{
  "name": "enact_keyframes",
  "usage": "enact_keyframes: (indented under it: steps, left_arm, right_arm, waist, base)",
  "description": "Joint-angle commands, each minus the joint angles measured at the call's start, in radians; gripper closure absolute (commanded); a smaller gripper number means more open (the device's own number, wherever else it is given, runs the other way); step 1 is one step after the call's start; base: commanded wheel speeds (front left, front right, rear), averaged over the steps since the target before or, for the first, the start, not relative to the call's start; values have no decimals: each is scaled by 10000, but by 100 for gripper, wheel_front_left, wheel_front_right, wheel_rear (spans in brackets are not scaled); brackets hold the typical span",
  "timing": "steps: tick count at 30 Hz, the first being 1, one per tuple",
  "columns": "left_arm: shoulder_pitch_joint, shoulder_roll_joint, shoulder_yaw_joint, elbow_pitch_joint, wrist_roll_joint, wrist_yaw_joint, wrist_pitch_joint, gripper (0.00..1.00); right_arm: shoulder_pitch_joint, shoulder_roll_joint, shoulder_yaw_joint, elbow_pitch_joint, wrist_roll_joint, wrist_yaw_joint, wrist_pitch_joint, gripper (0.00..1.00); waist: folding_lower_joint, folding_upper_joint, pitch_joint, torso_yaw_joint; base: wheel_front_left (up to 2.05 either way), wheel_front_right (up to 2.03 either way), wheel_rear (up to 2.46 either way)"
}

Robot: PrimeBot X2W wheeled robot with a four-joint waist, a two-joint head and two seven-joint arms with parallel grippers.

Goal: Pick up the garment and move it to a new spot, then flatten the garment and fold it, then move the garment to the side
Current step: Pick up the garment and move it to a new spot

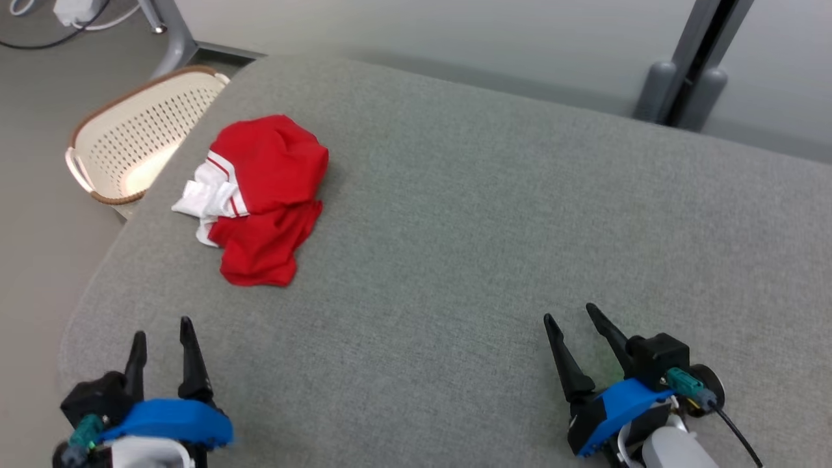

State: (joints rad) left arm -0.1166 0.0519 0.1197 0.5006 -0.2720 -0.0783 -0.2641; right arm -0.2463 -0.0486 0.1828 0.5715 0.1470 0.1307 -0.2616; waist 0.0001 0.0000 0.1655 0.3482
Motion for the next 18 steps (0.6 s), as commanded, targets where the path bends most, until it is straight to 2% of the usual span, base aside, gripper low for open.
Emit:
enact_keyframes:
  steps: [1,5,8,14,18]
  left_arm:
    - [-531,146,155,144,-21,-159,-3,0]
    - [-1949,689,267,629,-153,-460,-3,0]
    - [-2958,1151,67,1080,-348,-531,-3,0]
    - [-4610,2276,-1113,2335,-1720,-524,131,0]
    - [-5209,2781,-1788,3159,-2522,-525,585,0]
  right_arm:
    - [-209,-40,2,-96,-102,1,-46,0]
    - [-583,-40,-44,-332,-284,1,-46,0]
    - [-823,-40,57,-519,-377,1,-44,0]
    - [-1120,-85,87,-653,-465,-2,-13,0]
    - [-1153,-136,-29,-549,-524,-8,-3,0]
  waist:
    - [-1,0,278,-58]
    - [-1,0,978,-339]
    - [-1,0,1473,-581]
    - [-1,0,2229,-1119]
    - [-1,0,2485,-1419]
  base:
    - [0,0,0]
    - [0,0,0]
    - [0,0,0]
    - [0,0,0]
    - [0,0,0]
